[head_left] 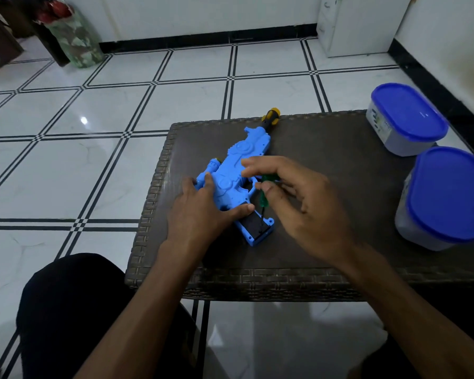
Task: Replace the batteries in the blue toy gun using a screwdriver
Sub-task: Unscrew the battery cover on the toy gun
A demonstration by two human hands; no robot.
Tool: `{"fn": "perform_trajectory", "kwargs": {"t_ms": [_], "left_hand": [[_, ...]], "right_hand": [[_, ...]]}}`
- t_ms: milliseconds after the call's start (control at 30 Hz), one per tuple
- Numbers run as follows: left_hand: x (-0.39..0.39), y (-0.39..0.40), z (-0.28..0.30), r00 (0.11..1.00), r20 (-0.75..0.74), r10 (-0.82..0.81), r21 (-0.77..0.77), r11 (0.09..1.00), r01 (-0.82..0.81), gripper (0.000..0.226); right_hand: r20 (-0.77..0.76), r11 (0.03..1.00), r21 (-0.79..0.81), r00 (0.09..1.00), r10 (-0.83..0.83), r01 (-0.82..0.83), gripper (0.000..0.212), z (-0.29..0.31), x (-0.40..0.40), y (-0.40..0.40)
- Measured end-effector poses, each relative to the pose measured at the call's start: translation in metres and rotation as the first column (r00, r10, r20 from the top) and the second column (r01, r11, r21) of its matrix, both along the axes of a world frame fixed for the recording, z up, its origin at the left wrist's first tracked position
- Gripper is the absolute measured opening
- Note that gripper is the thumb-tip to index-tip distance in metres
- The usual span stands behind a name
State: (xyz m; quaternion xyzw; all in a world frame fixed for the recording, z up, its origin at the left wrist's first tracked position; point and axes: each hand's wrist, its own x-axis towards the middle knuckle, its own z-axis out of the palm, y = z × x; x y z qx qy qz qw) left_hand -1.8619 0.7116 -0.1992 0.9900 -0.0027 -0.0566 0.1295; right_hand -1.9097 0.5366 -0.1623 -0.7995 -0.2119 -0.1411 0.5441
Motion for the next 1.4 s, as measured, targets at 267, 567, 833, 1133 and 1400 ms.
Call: {"fn": "perform_trajectory", "kwargs": {"t_ms": [267,567,833,1133,1400], "left_hand": [[0.002,-0.002,0.002,1.000,-0.018,0.011,0.014,1.000,-0.011,0.110],[0.002,-0.011,0.006,0.999,-0.046,0.012,0.042,0.999,-0.010,0.111],[0.003,-0.009,0.000,1.000,-0.026,0.013,0.059,0.998,-0.011,0.109],[0.004,-0.008,0.002,0.999,-0.052,0.011,0.054,0.998,-0.009,0.117],[0.004,-0.009,0.001,0.998,-0.063,0.013,0.046,0.999,-0.010,0.120]], "right_hand": [[0.011,1.000,0.018,1.000,-0.023,0.023,0.031,0.001,0.006,-0.002],[0.013,1.000,-0.008,1.000,0.011,-0.011,0.018,-0.001,0.006,-0.001],[-0.078,0.993,0.071,0.992,0.097,-0.091,0.032,0.001,0.004,-0.009],[0.031,0.995,0.056,0.995,-0.090,0.088,0.030,-0.002,0.002,-0.009],[0.057,0.999,0.007,0.998,-0.036,0.036,0.022,-0.001,0.001,-0.012]]}}
